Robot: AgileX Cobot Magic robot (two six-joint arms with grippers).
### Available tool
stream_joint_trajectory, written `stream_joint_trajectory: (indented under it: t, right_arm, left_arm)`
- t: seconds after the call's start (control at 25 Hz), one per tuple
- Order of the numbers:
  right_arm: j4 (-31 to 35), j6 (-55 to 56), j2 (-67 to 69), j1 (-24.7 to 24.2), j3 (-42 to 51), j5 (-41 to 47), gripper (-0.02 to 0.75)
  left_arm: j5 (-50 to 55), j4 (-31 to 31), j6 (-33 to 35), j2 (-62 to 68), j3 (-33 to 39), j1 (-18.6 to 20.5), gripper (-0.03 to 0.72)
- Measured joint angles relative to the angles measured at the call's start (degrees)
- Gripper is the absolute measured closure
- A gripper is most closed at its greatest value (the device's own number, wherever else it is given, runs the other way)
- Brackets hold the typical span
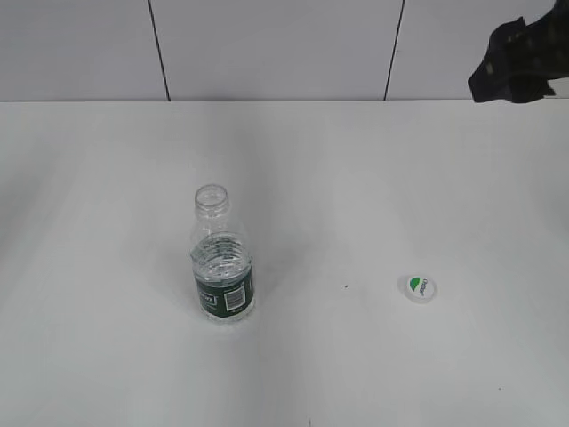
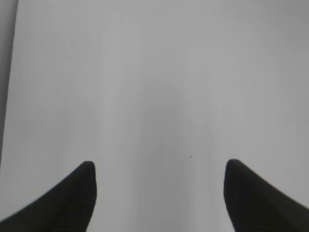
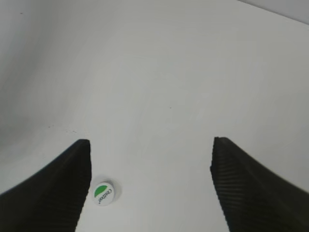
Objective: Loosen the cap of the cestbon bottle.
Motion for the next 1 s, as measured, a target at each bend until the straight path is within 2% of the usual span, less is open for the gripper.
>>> stream_joint_trajectory:
  t: [0.16, 0.52, 0.76, 1.0]
  right_arm:
    - [-0.83, 1.09, 0.11, -2.87, -2.89, 6.24, 0.148]
    - [-0.72, -0.16, 0.44, -11.97, -4.54, 22.83, 0.148]
    - [3.47, -4.35, -1.03, -12.57, -4.54, 27.22, 0.148]
    - [5.4, -5.58, -6.8, -12.57, 0.0, 27.49, 0.148]
  left_arm:
    - [8.31, -5.57, 5.47, -0.41, -4.78, -0.14, 0.193]
    - [19.35, -6.87, 6.17, -0.46, -5.68, -0.14, 0.193]
    - [23.76, -9.77, 6.33, -1.94, -4.96, -0.14, 0.193]
    - [24.67, -11.13, 6.38, -8.97, 1.73, -0.14, 0.193]
